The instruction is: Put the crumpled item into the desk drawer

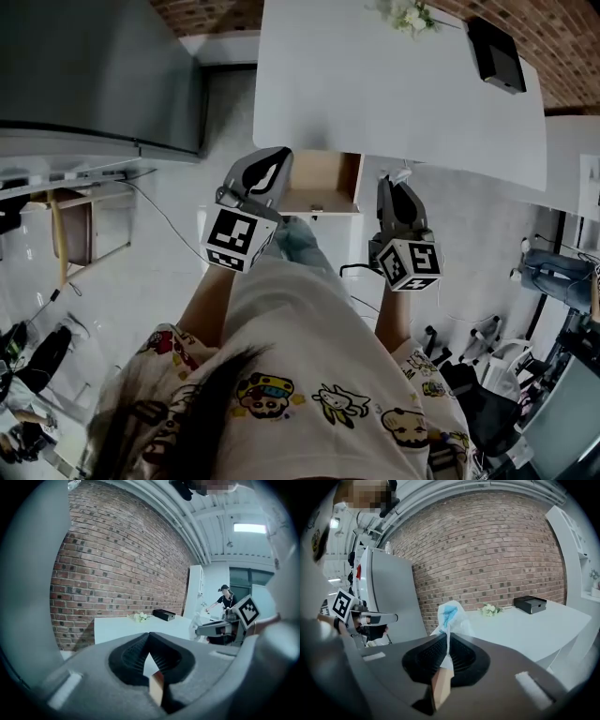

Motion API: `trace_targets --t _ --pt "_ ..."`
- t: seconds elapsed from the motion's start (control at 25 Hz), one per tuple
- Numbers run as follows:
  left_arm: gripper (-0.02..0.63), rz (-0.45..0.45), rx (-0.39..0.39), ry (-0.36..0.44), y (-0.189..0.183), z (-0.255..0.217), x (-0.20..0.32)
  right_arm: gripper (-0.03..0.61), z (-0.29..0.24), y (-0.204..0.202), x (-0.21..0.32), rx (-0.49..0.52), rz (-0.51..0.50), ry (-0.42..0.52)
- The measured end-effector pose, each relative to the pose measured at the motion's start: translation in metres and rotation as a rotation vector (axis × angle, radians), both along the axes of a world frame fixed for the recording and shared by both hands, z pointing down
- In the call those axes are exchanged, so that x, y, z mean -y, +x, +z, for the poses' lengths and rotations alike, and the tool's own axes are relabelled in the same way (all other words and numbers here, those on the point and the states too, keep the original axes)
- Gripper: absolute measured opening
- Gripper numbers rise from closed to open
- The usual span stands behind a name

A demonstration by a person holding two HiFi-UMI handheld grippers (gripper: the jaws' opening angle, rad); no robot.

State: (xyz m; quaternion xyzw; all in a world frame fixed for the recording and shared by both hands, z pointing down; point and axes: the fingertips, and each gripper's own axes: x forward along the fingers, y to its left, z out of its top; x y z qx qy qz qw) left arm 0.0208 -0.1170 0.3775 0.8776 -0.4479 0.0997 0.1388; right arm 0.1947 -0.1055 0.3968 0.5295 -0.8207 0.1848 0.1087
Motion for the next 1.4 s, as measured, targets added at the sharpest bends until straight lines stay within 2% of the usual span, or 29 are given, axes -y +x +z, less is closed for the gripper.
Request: trace_targets --t 0.4,0.76,1.12,1.4 --pt "0.000 0.004 0.017 -0.081 -0.016 0.042 -0.013 0.021 0.042 -0.016 -0.004 -0.035 -0.035 -0.087" --pt "0.000 0.016 0.024 -0.160 -0.010 0.101 -0.019 0.023 0.104 -0.035 -0.001 -0.050 -0.124 -0.196" --pt "0.000 0.021 0.027 -0.220 0.018 0.169 -0.028 0.023 0.194 -0.028 -0.004 -0.120 -0.224 -0.282" --pt "0.000 0.043 0.057 -0.291 0.022 0.238 -0.034 0.023 0.276 -0.034 -0.015 -0.173 -0.294 -0.401"
